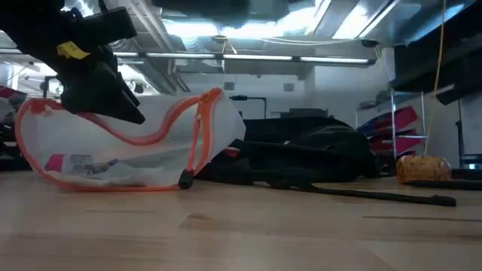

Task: Unpack backpack
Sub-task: Remove the black earphone from the white zip bag

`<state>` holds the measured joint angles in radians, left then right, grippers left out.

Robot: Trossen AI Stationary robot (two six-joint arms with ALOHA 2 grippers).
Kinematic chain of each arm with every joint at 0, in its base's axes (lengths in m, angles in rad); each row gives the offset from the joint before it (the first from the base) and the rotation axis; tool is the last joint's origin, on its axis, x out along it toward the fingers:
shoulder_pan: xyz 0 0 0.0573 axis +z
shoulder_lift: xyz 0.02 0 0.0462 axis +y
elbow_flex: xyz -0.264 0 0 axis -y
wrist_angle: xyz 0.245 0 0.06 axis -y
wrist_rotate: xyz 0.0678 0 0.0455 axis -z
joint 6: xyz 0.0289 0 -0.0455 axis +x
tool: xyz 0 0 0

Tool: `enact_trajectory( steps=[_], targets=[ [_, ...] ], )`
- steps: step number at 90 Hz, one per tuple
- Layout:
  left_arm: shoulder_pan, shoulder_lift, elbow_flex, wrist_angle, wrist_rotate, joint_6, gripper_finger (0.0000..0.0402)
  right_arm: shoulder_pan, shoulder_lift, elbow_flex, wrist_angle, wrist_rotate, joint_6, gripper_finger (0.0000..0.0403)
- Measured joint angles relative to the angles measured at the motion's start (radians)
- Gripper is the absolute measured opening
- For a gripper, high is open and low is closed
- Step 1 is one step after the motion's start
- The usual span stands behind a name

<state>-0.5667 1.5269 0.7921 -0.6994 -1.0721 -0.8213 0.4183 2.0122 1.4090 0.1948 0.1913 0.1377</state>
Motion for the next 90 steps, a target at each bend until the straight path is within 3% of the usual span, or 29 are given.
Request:
enact_trajectory(
  steps=[13,23,50,90],
  targets=[
    [0.000,0.000,0.000,0.003,0.005,0.011,0.0281,-0.010,0.138,0.173,-0.209,0.034,-0.030,0.0375],
    [0.000,0.000,0.000,0.007,0.010,0.012,0.0281,-0.033,0.228,0.257,-0.341,0.121,0.088,0.0368],
    [0.000,0.000,0.000,0.010,0.019,0.011,0.0281,-0.116,0.354,0.278,-0.340,0.114,0.272,0.0316],
    [0.000,0.000,0.000,0.009,0.023,0.010,0.0281,-0.129,0.380,0.280,-0.318,0.097,0.282,0.0261]
  ],
)
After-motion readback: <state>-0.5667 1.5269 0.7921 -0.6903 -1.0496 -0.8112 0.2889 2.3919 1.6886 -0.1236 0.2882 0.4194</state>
